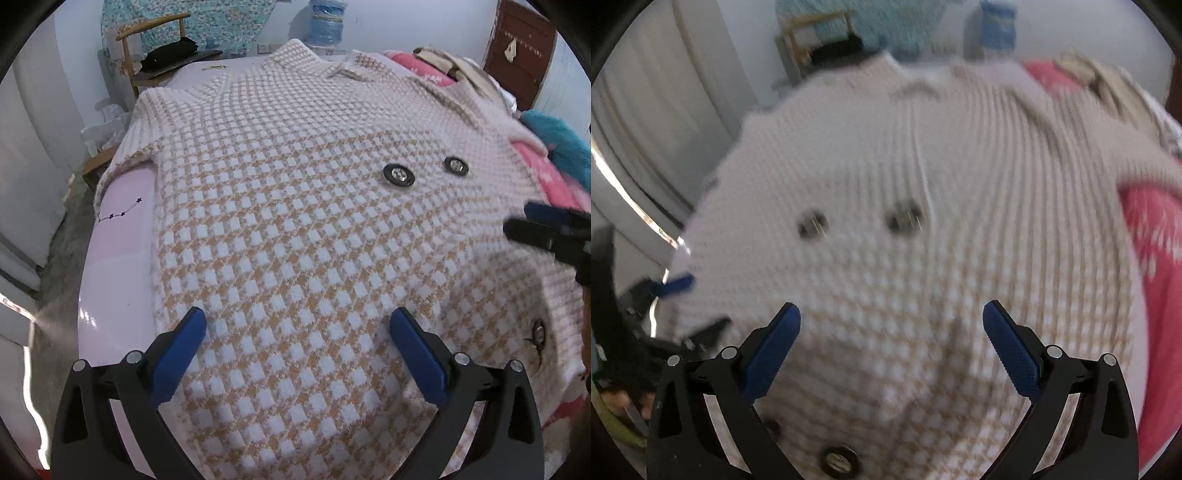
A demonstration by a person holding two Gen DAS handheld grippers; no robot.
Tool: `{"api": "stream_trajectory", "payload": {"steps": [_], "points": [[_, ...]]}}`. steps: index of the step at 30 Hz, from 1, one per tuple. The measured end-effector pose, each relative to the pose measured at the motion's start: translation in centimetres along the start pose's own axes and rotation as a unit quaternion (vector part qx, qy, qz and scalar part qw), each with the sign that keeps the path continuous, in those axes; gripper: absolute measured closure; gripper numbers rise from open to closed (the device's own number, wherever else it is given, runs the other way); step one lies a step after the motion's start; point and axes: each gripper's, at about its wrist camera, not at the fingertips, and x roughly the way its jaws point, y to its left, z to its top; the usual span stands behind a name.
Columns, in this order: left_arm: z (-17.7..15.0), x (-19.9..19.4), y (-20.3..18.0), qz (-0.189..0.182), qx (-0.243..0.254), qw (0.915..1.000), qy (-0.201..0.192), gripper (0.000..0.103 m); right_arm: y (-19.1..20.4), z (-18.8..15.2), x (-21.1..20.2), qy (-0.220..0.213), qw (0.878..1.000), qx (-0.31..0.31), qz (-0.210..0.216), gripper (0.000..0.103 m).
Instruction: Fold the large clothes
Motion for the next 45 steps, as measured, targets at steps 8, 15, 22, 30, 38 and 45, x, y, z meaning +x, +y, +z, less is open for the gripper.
{"api": "stream_trajectory", "payload": {"steps": [8, 15, 22, 30, 38, 45], "points": [[2.9, -4.3, 11.5, -0.011, -0.161, 0.9805, -0.113, 0.006, 4.2, 4.2, 1.4, -0.040, 0.997, -0.055, 0.040, 0.020], [1.3, 1.2, 27.6, -0.143, -0.449, 0.8796, -0.063, 0.006, 6.6, 5.3, 4.8, -0.006, 0.995, -0.073, 0.070, 0.028], [-3.2, 10.0, 33.8, -0.310, -0.640, 0.7029, -0.018, 0.007, 6.6, 6.4, 7.6, 0.029, 0.995, -0.077, 0.058, 0.028], [-4.7, 21.2, 35.4, -0.407, -0.722, 0.5569, 0.051, 0.007, 7.1, 6.8, 8.4, 0.034, 0.995, -0.081, 0.040, 0.028], [-5.1, 24.3, 36.5, -0.393, -0.746, 0.5352, 0.048, 0.040, 7.2, 7.5, 7.8, 0.026, 0.996, -0.083, 0.018, 0.028], [-2.7, 19.1, 40.6, -0.241, -0.707, 0.6647, -0.001, 0.089, 6.5, 7.6, 6.6, 0.009, 0.997, -0.078, 0.008, 0.028]]}}
